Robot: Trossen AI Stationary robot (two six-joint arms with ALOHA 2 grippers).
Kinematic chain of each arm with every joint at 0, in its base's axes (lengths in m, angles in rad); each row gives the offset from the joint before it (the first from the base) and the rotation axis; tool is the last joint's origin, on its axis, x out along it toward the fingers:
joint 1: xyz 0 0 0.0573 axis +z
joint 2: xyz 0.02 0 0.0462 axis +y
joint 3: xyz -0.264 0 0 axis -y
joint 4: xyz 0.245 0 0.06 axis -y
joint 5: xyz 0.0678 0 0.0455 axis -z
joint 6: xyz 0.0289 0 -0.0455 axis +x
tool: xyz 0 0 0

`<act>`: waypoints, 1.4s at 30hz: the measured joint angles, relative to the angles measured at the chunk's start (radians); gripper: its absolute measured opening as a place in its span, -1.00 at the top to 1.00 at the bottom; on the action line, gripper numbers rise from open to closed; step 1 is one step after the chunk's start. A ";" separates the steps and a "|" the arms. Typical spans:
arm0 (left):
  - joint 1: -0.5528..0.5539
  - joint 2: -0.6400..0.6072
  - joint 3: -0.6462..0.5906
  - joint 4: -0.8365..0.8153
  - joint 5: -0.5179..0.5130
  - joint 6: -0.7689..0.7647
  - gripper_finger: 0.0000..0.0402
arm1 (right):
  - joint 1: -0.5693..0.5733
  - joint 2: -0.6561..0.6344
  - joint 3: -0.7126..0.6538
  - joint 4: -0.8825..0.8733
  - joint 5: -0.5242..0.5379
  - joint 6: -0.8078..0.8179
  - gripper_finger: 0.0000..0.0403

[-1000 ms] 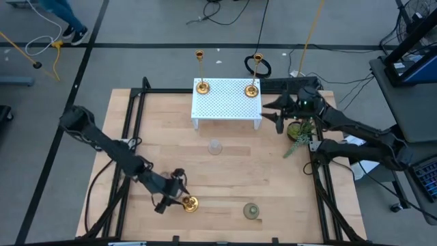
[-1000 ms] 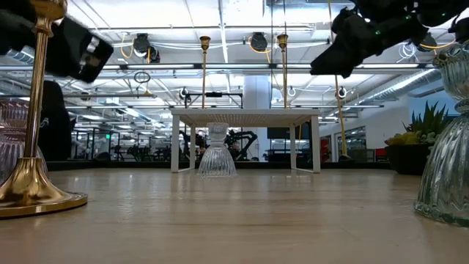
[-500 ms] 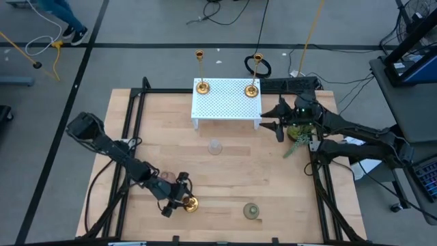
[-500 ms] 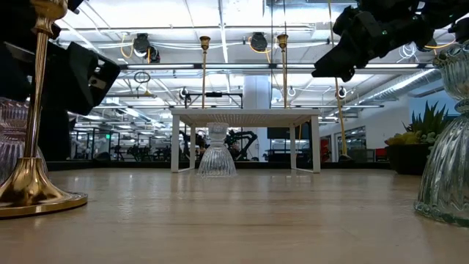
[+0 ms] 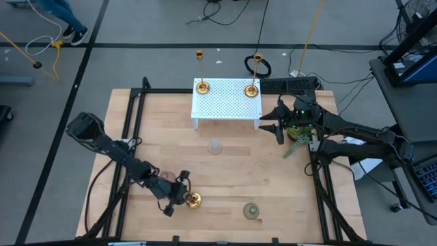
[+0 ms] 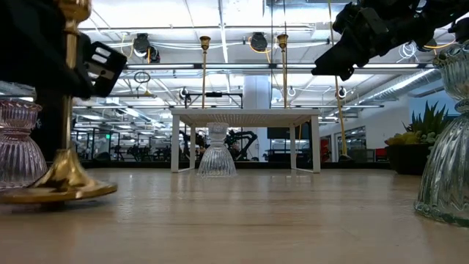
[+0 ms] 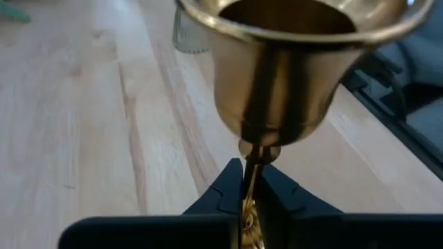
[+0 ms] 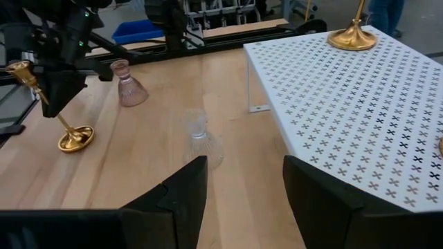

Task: Pick & Place candle stick holders
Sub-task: Put the gold candle holder on the shelf aligned with the other gold candle holders

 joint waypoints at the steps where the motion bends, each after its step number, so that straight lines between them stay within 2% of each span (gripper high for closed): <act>1: 0.005 0.000 0.000 0.012 -0.001 0.005 0.88 | 0.000 0.000 0.000 0.000 0.000 0.000 0.10; 5: 0.036 0.000 0.000 0.059 -0.009 0.010 0.79 | 0.000 0.000 0.000 0.000 0.003 0.001 0.10; 9: 0.085 0.000 0.000 0.086 -0.023 0.009 0.92 | 0.000 0.001 0.000 0.000 0.005 0.002 0.10; 16: 0.166 0.000 0.000 0.184 -0.008 0.032 0.85 | 0.000 0.001 0.000 0.000 0.004 0.002 0.10; 20: 0.194 0.000 0.000 0.233 0.000 0.103 0.92 | 0.000 0.001 0.000 0.000 0.004 0.002 0.10; 24: 0.225 0.000 0.001 0.281 0.000 0.109 0.91 | 0.000 0.001 0.000 0.000 0.004 0.001 0.10; 31: 0.275 0.000 0.030 0.285 0.002 0.116 0.92 | 0.006 0.007 0.000 0.000 0.001 0.001 0.10; 36: 0.311 0.000 0.068 0.285 0.000 0.107 0.91 | 0.064 0.028 0.000 0.000 0.000 0.004 0.10; 42: 0.338 0.000 0.115 0.278 0.000 0.121 0.89 | 0.195 0.069 0.000 0.050 0.000 0.047 0.10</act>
